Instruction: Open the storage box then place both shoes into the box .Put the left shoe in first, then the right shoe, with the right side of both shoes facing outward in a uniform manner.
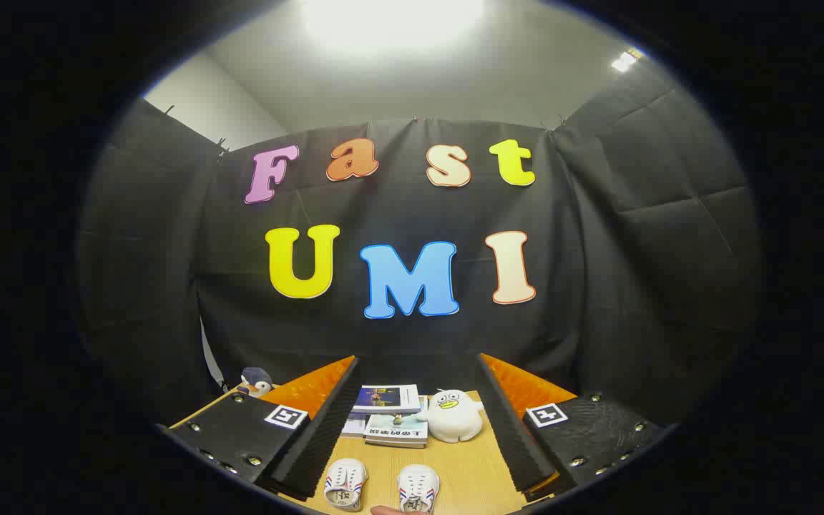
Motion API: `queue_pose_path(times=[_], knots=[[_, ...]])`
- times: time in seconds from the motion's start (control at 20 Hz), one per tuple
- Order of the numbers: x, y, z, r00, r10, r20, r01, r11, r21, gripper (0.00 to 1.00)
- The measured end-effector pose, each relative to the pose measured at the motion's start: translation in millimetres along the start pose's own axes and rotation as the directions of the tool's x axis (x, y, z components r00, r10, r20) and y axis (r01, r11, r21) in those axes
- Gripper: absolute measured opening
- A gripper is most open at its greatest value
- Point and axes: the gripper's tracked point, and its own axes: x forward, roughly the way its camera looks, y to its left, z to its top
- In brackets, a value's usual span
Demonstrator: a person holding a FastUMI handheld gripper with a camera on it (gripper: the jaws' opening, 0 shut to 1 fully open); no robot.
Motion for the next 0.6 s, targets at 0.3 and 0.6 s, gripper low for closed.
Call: queue_pose_path(times=[0.3,0.6], knots=[[9.6,2.0,0.8,1.000,0.024,0.006,-0.024,1.000,0.004,0.96],[21.8,2.3,-2.1,0.999,0.046,0.001,-0.046,0.999,0.007,0.96]])
